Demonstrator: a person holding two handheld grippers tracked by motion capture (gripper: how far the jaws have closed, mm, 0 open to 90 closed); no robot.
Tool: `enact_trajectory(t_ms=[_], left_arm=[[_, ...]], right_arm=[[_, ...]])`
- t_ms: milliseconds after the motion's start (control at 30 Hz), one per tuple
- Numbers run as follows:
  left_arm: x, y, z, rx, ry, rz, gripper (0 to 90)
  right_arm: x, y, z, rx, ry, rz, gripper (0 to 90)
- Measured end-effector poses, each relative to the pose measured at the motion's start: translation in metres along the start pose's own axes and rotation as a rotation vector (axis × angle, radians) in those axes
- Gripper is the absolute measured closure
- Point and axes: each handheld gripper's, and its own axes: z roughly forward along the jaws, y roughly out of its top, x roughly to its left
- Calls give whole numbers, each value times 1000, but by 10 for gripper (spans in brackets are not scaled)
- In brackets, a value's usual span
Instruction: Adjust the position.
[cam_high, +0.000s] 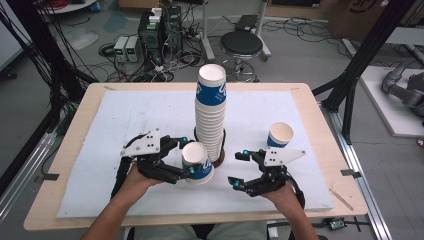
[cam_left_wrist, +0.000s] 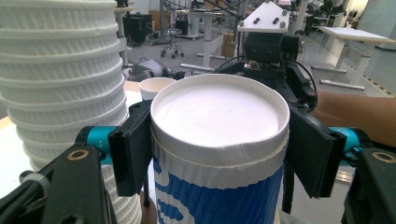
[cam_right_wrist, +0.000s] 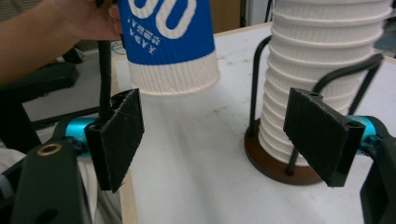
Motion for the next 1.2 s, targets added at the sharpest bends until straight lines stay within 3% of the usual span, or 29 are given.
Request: enact_trajectory(t_ms=[400, 933, 1200], left_arm=[[-2, 0, 15, -5, -38, -1, 304], [-6, 0, 28, -7, -104, -2, 305], [-9, 0, 34, -37, -139, -14, 308]], right_arm=[[5, 4, 16, -18, 81, 6, 207], [8, 4, 23, -32, 136, -4, 207], [10, 4, 30, -45, 172, -18, 205]])
